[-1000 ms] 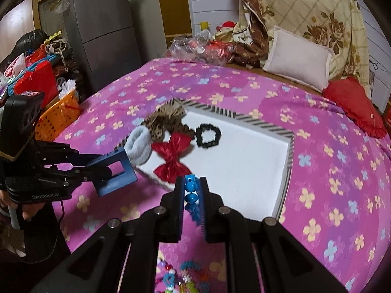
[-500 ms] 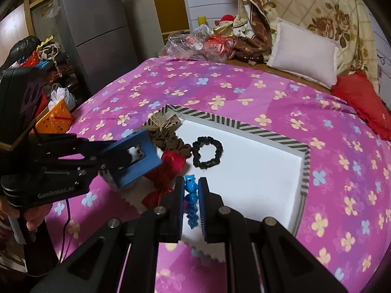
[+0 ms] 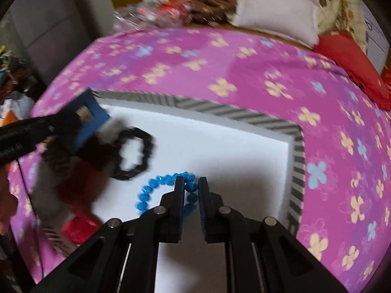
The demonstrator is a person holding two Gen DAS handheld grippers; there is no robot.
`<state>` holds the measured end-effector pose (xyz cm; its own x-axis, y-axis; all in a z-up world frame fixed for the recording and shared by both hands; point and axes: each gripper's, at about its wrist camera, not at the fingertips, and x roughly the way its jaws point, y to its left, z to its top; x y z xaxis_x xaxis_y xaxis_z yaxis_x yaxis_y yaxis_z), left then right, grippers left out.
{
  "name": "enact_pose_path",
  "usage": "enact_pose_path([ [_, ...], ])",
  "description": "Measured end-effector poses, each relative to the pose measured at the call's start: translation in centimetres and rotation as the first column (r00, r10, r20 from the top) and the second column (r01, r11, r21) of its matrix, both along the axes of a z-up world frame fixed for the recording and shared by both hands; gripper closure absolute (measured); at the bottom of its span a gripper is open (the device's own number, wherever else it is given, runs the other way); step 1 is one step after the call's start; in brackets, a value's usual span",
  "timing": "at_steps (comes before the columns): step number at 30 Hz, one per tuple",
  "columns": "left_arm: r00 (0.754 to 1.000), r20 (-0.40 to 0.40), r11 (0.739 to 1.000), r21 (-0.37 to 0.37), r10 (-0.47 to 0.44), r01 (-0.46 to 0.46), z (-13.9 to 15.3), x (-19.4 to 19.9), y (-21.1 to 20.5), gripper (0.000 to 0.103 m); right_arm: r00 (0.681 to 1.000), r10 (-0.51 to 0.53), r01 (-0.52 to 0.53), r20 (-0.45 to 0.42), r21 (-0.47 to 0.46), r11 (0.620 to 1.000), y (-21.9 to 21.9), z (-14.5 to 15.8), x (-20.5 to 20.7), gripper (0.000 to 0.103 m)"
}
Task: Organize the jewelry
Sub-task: 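Carry claw clip and blue bracelet into the box and open both tools, then withdraw both tools from the box toward the remaining bracelets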
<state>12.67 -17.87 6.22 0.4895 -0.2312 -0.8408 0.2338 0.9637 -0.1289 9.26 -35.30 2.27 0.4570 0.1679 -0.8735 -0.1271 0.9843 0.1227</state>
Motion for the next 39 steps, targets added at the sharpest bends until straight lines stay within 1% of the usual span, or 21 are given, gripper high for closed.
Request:
enact_pose_path([
  [3, 1.000, 0.001, 1.000, 0.018, 0.010, -0.010, -0.9, 0.5, -0.5, 0.084, 1.000, 0.027, -0.027, -0.001, 0.030, 0.999, 0.6, -0.2, -0.3, 0.092],
  [6, 0.999, -0.005, 0.999, 0.027, 0.036, -0.036, -1.4, 1.0, -0.2, 0.084, 0.997, 0.081, -0.081, 0.003, 0.053, 0.995, 2.2, -0.4, -0.6, 0.092],
  [8, 0.999, 0.000, 0.999, 0.022, 0.047, -0.047, -1.5, 1.2, 0.0, 0.084, 0.995, 0.096, -0.096, 0.004, 0.072, 0.993, 2.7, -0.5, -0.7, 0.092],
  [9, 0.999, -0.001, 0.998, 0.019, 0.052, -0.052, -1.5, 1.2, 0.0, 0.084, 0.996, 0.093, -0.093, 0.002, 0.079, 0.993, 2.8, -0.4, -0.7, 0.088],
  [10, 0.999, -0.004, 0.998, 0.017, 0.054, -0.054, -1.6, 1.3, 0.0, 0.084, 0.997, 0.083, -0.082, 0.000, 0.090, 0.993, 2.8, -0.4, -0.9, 0.080],
  [11, 0.999, -0.013, 0.999, 0.022, 0.050, -0.049, -1.8, 1.4, -0.2, 0.082, 0.997, 0.074, -0.074, 0.000, 0.100, 0.992, 2.7, -0.3, -1.1, 0.075],
  [12, 0.999, -0.011, 0.999, 0.025, 0.047, -0.047, -1.9, 1.4, -0.3, 0.079, 0.998, 0.066, -0.066, 0.004, 0.115, 0.991, 2.5, -0.1, -1.4, 0.067],
  [13, 0.999, -0.009, 0.998, 0.032, 0.047, -0.047, -1.9, 1.5, -0.5, 0.077, 0.998, 0.064, -0.064, 0.007, 0.123, 0.990, 2.4, 0.1, -1.7, 0.065],
  [14, 0.999, -0.011, 0.998, 0.038, 0.048, -0.047, -2.0, 1.5, -0.6, 0.074, 0.998, 0.062, -0.063, 0.012, 0.131, 0.989, 2.3, 0.4, -2.1, 0.064],
  [18, 0.998, -0.031, 0.998, 0.013, 0.054, -0.054, -1.9, 1.1, -0.6, 0.073, 0.997, 0.060, -0.065, 0.039, 0.134, 0.989, 1.8, 1.6, -3.7, 0.061],
  [20, 0.998, -0.027, 0.998, -0.004, 0.055, -0.055, -1.4, 0.6, -0.4, 0.072, 0.997, 0.054, -0.061, 0.055, 0.141, 0.988, 1.5, 2.3, -4.5, 0.059],
  [22, 0.998, -0.013, 0.998, -0.014, 0.055, -0.056, -0.7, 0.1, -0.2, 0.065, 0.997, 0.046, -0.056, 0.066, 0.149, 0.987, 1.2, 2.9, -5.2, 0.057],
  [23, 0.998, -0.004, 0.998, -0.024, 0.057, -0.057, -0.2, -0.3, 0.0, 0.061, 0.997, 0.043, -0.053, 0.069, 0.150, 0.987, 1.1, 3.1, -5.4, 0.056],
  [24, 0.998, 0.000, 0.998, -0.029, 0.058, -0.058, 0.1, -0.6, 0.2, 0.060, 0.997, 0.041, -0.051, 0.072, 0.151, 0.987, 1.1, 3.3, -5.6, 0.055],
  [30, 0.997, 0.044, 0.998, -0.013, 0.066, -0.066, 1.8, -3.7, 1.6, 0.060, 0.994, 0.032, -0.048, 0.101, 0.161, 0.986, 1.2, 4.4, -8.0, 0.052],
  [35, 0.992, 0.092, 0.996, -0.007, 0.090, -0.089, 3.4, -7.6, 3.0, 0.060, 0.993, 0.005, -0.024, 0.122, 0.156, 0.987, 1.3, 5.3, -10.9, 0.047],
  [39, 0.988, 0.132, 0.996, 0.018, 0.079, -0.082, 4.1, -10.9, 3.2, 0.060, 0.989, -0.013, -0.011, 0.148, 0.161, 0.987, 1.5, 6.0, -13.3, 0.047],
])
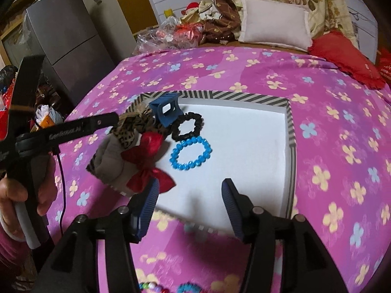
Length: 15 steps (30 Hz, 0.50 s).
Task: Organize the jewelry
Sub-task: 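Withdraw both tools from the box toward the remaining bracelets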
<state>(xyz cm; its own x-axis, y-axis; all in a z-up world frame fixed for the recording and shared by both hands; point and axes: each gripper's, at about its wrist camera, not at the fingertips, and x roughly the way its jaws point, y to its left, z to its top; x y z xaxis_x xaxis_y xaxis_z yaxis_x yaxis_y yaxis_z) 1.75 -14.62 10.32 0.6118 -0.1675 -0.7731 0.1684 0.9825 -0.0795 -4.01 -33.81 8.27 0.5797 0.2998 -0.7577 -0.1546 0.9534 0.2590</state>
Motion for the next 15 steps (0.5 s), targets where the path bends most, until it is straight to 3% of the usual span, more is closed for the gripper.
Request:
enact_pose_path([
  [8, 0.997, 0.075, 1.000, 0.011, -0.008, 0.007, 1.1, -6.1, 0.2, 0.060, 0.998, -0.010, 0.011, 0.061, -0.008, 1.000, 1.2, 1.6, -5.0, 0.039],
  [15, 0.995, 0.097, 0.999, 0.033, -0.007, 0.004, 0.9, -9.8, 0.1, 0.060, 0.998, -0.009, 0.009, 0.064, 0.008, 1.000, 1.6, 1.7, -8.1, 0.036],
])
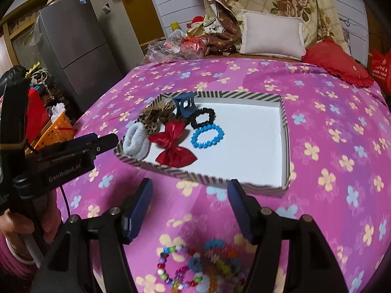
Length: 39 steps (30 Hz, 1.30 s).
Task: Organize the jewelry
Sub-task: 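Withdraw both tools from the box toward the remaining bracelets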
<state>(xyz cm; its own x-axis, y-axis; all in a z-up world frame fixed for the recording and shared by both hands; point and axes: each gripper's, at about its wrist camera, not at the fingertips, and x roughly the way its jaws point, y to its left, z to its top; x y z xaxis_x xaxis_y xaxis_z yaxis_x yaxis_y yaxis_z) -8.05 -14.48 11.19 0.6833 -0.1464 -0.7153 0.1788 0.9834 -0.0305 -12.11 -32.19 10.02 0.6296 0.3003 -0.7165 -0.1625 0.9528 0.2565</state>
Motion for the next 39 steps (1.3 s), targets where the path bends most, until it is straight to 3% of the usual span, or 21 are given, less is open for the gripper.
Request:
enact_pose_path([
  [17, 1.000, 0.009, 1.000, 0.006, 0.009, -0.009, -0.6, -4.1, -0.5, 0.060, 1.000, -0.005, 0.005, -0.004, -0.020, 1.000, -0.2, -0.3, -3.7, 0.034],
  [39, 1.000, -0.011, 1.000, 0.019, 0.005, -0.004, -1.7, -5.4, -0.8, 0.060, 1.000, 0.008, -0.008, -0.018, -0.031, 0.999, 0.0, -0.5, -4.7, 0.028],
])
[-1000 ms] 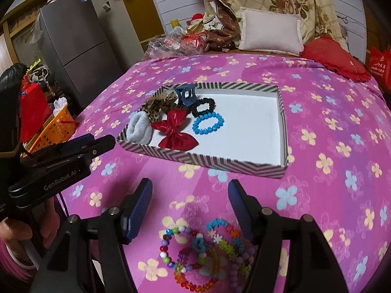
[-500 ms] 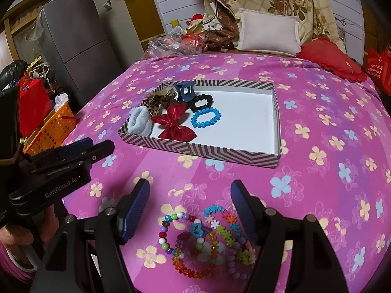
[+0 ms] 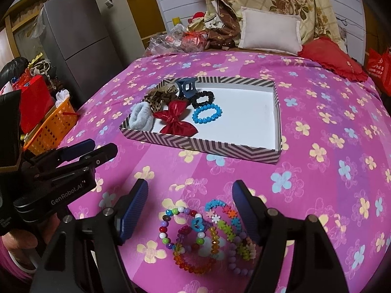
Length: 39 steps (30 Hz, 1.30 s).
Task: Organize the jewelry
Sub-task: 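Withdraw both tools from the box toward the remaining bracelets, then grasp a multicolour bead bracelet with the left tool while the right tool grasps the orange-pink bracelet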
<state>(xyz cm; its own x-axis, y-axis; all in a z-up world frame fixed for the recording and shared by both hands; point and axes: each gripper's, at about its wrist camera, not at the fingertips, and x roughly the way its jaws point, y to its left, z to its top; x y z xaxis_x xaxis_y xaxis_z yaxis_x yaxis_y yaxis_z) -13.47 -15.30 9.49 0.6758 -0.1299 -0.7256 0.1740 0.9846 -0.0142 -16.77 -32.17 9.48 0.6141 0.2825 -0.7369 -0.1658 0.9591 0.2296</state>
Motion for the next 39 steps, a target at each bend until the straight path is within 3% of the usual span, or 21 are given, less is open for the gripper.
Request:
enact_pose_path([
  [24, 0.995, -0.091, 0.999, -0.016, -0.037, 0.036, -2.6, -0.1, 0.3, 0.060, 0.997, -0.066, 0.065, -0.040, -0.007, 0.998, -3.6, -1.6, -0.9, 0.028],
  [33, 0.968, -0.191, 0.984, -0.104, -0.165, 0.147, -4.4, -1.1, -0.2, 0.060, 0.993, -0.092, 0.086, -0.075, -0.075, 0.993, -5.8, -3.1, -2.1, 0.028],
  [39, 0.943, -0.248, 0.974, -0.089, -0.224, 0.208, -6.0, -1.3, -2.1, 0.060, 0.994, -0.069, 0.062, -0.084, -0.087, 0.994, -5.9, -3.6, -2.6, 0.033],
])
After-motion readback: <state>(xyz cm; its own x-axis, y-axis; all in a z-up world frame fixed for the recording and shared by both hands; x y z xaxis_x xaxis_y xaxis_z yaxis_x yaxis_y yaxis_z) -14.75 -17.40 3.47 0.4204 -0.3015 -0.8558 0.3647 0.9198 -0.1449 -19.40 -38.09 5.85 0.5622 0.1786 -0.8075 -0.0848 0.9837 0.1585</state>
